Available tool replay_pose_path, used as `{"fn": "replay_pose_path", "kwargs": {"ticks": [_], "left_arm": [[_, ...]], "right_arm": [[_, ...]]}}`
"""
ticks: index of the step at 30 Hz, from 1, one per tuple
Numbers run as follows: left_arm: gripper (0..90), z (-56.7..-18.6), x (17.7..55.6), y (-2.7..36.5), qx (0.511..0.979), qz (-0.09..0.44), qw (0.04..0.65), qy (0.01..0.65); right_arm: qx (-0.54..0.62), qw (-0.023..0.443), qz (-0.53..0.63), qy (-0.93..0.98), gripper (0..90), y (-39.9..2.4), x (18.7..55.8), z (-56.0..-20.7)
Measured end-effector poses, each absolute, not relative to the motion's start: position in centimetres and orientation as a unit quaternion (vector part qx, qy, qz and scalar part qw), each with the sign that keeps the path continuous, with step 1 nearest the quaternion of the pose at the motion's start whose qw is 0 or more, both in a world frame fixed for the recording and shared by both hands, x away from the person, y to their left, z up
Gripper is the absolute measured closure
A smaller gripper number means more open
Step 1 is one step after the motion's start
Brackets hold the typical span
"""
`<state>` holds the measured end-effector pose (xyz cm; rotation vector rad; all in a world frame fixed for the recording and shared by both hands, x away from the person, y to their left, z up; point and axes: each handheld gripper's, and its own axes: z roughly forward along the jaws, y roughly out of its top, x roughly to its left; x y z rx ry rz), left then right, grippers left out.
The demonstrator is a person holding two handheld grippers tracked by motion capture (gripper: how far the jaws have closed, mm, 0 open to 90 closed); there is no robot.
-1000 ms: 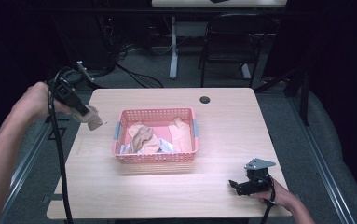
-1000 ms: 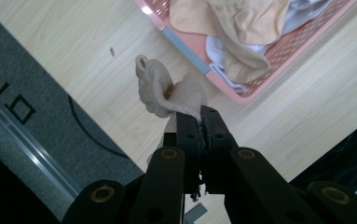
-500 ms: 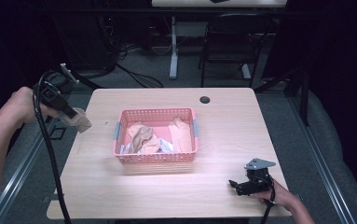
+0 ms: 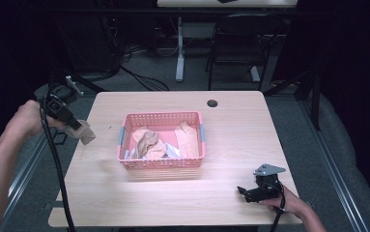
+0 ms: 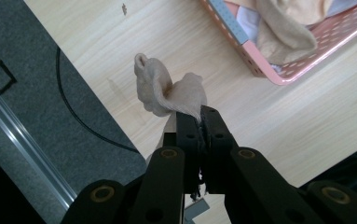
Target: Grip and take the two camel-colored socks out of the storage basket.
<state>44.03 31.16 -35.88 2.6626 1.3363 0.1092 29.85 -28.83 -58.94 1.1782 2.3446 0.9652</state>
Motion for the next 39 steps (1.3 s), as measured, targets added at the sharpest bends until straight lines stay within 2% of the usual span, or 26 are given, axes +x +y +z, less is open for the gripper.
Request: {"fn": "replay_pose_path", "kwargs": {"ticks": [13, 23, 39], "left_arm": [[86.9, -41.9, 44.8, 31.4, 0.879, 0.014, 0.094, 0.467], [86.9, -46.7, 45.5, 30.9, 0.874, -0.009, 0.083, 0.478], [86.0, -52.1, 45.5, 31.5, 0.86, -0.023, 0.092, 0.501]], "right_arm": [[0.415, 0.172, 0.34, 0.826, 0.0, -28.8, 29.9, -58.9], [0.416, 0.172, 0.34, 0.826, 0.0, -28.8, 29.9, -58.9], [0.415, 0.171, 0.341, 0.826, 0.0, -28.8, 29.9, -58.9]]}}
